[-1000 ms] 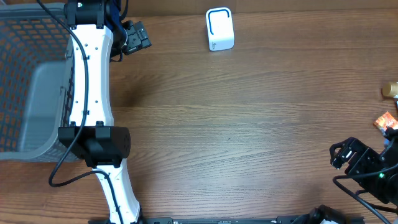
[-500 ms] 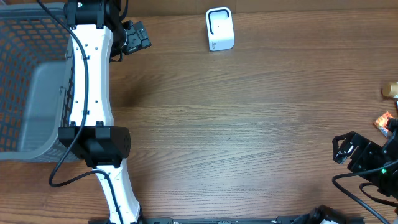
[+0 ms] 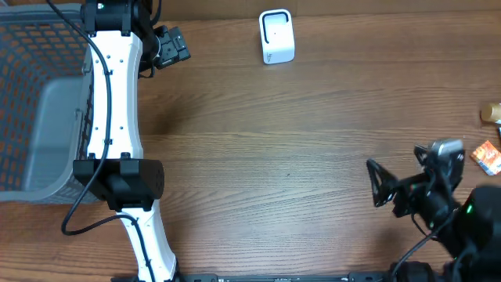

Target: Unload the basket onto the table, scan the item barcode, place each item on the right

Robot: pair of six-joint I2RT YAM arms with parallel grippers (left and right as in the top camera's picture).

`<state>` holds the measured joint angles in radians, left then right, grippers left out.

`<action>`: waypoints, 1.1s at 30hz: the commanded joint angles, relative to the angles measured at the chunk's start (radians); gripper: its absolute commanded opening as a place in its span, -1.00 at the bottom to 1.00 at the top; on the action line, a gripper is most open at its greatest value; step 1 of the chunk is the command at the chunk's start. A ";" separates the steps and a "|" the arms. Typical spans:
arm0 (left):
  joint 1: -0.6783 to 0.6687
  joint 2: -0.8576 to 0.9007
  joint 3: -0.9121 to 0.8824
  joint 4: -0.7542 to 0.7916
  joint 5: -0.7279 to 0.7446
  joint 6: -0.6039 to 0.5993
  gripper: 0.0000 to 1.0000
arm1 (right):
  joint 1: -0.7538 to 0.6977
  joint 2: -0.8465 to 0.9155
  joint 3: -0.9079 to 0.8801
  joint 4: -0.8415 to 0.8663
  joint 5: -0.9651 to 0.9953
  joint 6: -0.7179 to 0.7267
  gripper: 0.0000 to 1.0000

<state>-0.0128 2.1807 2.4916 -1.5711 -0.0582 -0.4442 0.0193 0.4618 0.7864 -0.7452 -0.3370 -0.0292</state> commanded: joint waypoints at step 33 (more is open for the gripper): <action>0.003 -0.002 -0.002 0.001 0.003 0.011 0.99 | 0.024 -0.460 -0.778 0.658 0.329 0.130 1.00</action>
<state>-0.0132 2.1807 2.4916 -1.5711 -0.0589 -0.4438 0.0471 0.0120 0.0181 -0.0906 -0.0471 0.0978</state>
